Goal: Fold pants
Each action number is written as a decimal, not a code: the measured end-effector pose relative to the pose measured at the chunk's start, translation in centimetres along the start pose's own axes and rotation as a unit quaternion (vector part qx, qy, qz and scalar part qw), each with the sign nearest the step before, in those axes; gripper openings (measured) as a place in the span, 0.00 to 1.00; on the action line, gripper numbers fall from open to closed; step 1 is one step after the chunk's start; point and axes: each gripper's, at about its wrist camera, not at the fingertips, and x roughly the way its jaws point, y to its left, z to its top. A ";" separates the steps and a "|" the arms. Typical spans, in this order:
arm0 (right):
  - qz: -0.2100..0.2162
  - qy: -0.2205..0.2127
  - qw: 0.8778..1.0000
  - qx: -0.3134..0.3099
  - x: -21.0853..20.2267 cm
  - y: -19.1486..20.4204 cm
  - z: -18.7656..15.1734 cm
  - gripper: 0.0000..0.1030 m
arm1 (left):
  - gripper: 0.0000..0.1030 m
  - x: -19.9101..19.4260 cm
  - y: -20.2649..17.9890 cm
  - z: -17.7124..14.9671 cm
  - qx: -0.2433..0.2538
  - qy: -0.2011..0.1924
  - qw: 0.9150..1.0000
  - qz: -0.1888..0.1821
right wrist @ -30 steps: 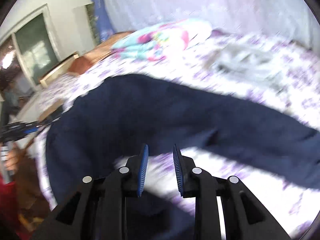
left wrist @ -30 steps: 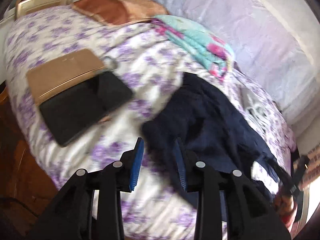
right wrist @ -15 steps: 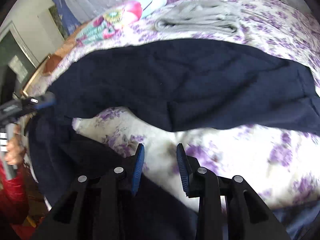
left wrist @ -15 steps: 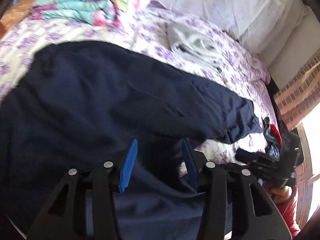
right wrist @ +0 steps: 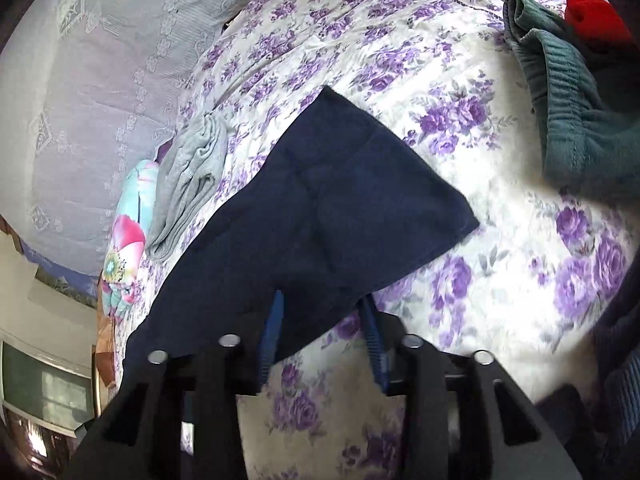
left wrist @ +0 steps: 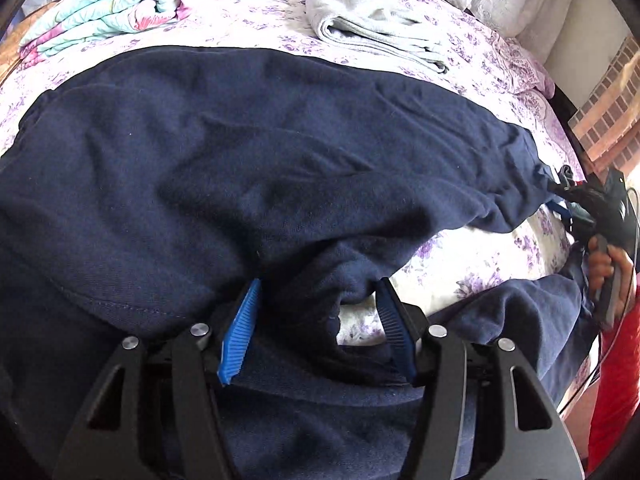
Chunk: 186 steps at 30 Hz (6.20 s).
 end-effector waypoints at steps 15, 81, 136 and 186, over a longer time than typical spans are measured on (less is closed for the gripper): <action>-0.115 -0.125 0.973 -0.153 -6.8 1.9 0.4 0.26 | 0.55 -6.5 4.1 1.1 -0.033 -0.079 0.996 0.037; 0.117 0.153 0.800 -0.568 6.5 28.1 -22.1 0.06 | 0.66 -12.4 18.9 -12.6 -0.281 -0.148 0.944 0.087; 0.030 -0.058 0.996 -0.059 -12.2 -3.9 -12.7 0.08 | 0.32 -11.9 17.2 -12.5 -0.276 -0.165 0.941 0.106; 0.052 0.037 0.849 -0.525 5.1 19.9 0.0 0.59 | 0.62 -2.8 20.6 12.8 -0.219 -0.040 0.974 0.031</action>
